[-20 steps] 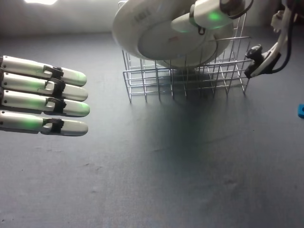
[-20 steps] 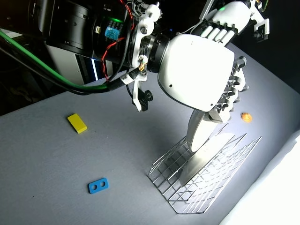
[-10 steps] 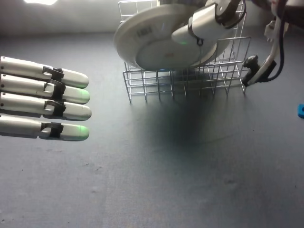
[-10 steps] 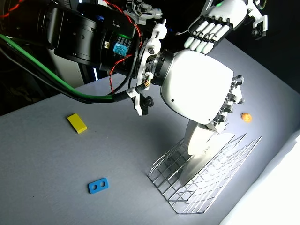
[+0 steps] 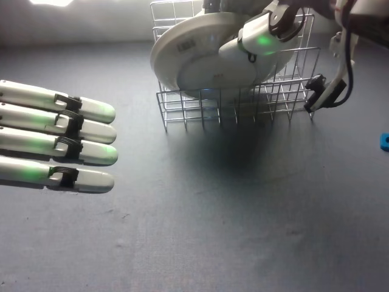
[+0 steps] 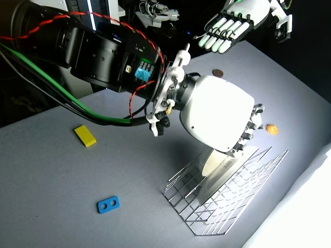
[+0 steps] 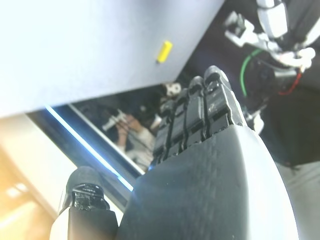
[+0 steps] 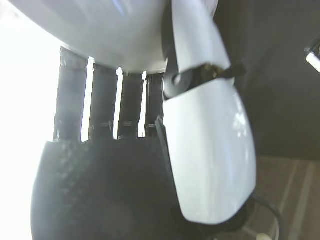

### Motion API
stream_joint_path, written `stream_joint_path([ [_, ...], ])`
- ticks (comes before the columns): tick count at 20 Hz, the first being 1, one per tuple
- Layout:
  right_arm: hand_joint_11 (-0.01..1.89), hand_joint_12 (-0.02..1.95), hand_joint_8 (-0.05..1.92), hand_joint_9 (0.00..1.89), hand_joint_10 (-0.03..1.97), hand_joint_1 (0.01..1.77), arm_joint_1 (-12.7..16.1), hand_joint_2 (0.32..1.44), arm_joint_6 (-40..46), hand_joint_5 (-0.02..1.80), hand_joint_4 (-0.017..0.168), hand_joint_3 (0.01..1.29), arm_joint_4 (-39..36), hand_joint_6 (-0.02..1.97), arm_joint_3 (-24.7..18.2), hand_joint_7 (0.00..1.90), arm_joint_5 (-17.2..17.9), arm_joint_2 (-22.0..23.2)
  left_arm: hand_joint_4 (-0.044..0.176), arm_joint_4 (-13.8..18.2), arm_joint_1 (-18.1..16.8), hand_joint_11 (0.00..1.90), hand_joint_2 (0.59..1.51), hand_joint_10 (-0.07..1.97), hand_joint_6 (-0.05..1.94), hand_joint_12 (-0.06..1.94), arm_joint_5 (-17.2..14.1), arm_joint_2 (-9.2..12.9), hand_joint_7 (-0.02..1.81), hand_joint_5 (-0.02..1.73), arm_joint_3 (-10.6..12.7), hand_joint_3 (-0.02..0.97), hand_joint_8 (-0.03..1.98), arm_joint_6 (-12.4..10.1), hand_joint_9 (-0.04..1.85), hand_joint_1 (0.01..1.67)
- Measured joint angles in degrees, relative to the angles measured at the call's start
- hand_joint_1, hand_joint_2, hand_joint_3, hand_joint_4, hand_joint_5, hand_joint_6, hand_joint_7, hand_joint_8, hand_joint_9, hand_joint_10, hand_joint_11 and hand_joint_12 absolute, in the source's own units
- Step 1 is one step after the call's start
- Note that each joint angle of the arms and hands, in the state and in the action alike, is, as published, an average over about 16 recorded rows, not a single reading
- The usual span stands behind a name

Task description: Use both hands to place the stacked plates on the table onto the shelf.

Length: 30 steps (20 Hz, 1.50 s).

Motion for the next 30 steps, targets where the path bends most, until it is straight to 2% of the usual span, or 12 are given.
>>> stream_joint_path([
  [9,0.86,1.15,1.06,0.98,1.08,1.35,-2.10,1.01,0.13,0.76,-0.011,0.01,-0.04,1.13,2.55,0.94,0.57,-1.89,0.002,-2.13,0.82,0.02,1.099,0.01,0.01,0.01,-1.41,0.00,0.01,0.02,-0.23,0.013,0.00,-0.40,0.02,0.01],
  [14,0.79,1.22,1.07,0.93,0.97,1.32,-2.97,1.03,0.05,0.74,-0.006,0.01,-0.17,1.16,3.13,0.89,0.98,-2.23,0.002,-3.00,0.98,0.02,1.099,0.01,0.01,0.01,-1.04,-0.01,0.01,0.02,-1.09,0.013,0.00,0.41,0.02,0.01],
  [19,0.69,1.27,0.82,0.86,0.77,1.22,-3.53,1.10,-0.14,0.70,-0.005,0.01,-0.25,1.17,3.27,0.86,1.12,-2.31,0.002,-3.37,1.00,0.02,1.099,0.01,0.01,0.01,-0.61,-0.02,0.01,0.02,-1.63,0.013,0.00,0.55,0.02,0.01],
  [26,0.54,1.27,0.36,0.81,0.40,1.06,-3.17,1.15,-0.37,0.63,-0.002,0.01,-0.43,0.72,2.76,0.85,1.11,-1.96,0.002,-3.59,0.75,0.01,1.099,0.01,0.01,0.01,-0.39,-0.05,0.01,0.02,-1.16,0.014,0.00,0.58,0.02,0.01],
  [30,0.48,1.27,0.12,0.79,0.33,0.99,-2.27,1.16,-0.44,0.59,-0.004,0.01,-0.83,0.45,1.94,0.85,1.24,-1.19,0.002,-3.55,0.65,0.02,1.102,0.01,0.01,0.01,-0.58,-0.14,0.01,0.02,-0.41,0.014,0.00,0.60,0.02,0.01],
])
